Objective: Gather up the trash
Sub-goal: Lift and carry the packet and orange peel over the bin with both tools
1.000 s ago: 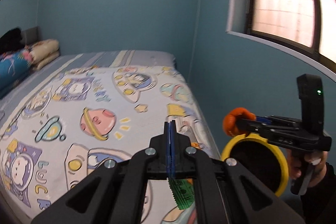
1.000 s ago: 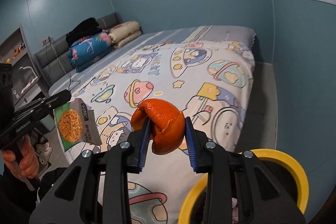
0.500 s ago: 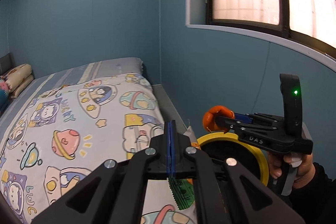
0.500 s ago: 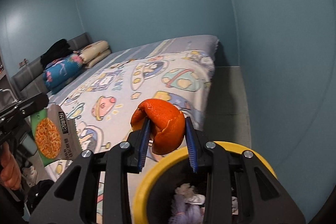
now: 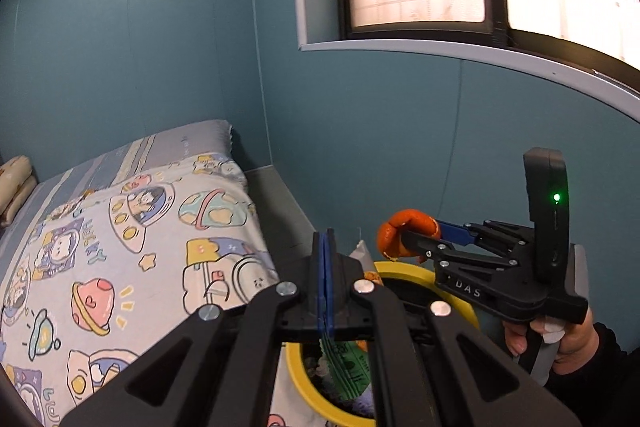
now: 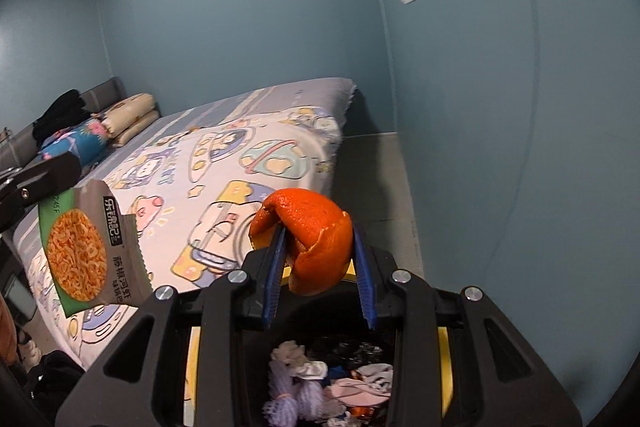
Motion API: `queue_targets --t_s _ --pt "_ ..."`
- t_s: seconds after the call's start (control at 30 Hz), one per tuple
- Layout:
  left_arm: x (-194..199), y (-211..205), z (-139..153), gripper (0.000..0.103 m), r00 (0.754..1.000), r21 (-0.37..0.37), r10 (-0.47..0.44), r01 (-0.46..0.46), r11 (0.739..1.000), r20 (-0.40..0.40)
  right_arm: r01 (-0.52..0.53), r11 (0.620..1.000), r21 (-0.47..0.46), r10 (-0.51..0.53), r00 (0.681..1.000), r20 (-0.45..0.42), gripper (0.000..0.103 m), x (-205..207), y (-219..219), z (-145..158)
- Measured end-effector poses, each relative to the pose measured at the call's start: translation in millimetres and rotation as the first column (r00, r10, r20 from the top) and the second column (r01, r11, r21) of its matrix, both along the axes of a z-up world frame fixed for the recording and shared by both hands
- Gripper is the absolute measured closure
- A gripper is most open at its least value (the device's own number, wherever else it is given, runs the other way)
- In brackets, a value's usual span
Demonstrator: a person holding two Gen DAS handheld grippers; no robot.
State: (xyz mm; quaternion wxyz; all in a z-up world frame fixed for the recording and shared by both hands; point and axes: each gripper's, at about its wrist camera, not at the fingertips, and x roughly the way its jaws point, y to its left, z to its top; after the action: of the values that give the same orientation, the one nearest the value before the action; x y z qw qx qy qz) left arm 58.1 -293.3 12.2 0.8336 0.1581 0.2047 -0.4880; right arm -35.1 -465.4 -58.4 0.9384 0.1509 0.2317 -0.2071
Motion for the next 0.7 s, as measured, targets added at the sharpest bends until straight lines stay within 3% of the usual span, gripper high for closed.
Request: queue_targets --t_s 0.37,0.7 --pt "-16.4 -22.9 -7.9 0.103 1.000 0.011 -0.024 0.024 1.000 -0.009 0.026 1.000 0.012 -0.026 1.000 0.002 0.072 -14.3 -2.9 -4.5" --pt "-3.6 -38.4 -36.9 0.103 0.996 0.052 -0.008 0.012 0.999 -0.084 0.046 0.998 0.048 -0.043 0.998 -0.050 0.072 -11.2 -12.7 -21.0"
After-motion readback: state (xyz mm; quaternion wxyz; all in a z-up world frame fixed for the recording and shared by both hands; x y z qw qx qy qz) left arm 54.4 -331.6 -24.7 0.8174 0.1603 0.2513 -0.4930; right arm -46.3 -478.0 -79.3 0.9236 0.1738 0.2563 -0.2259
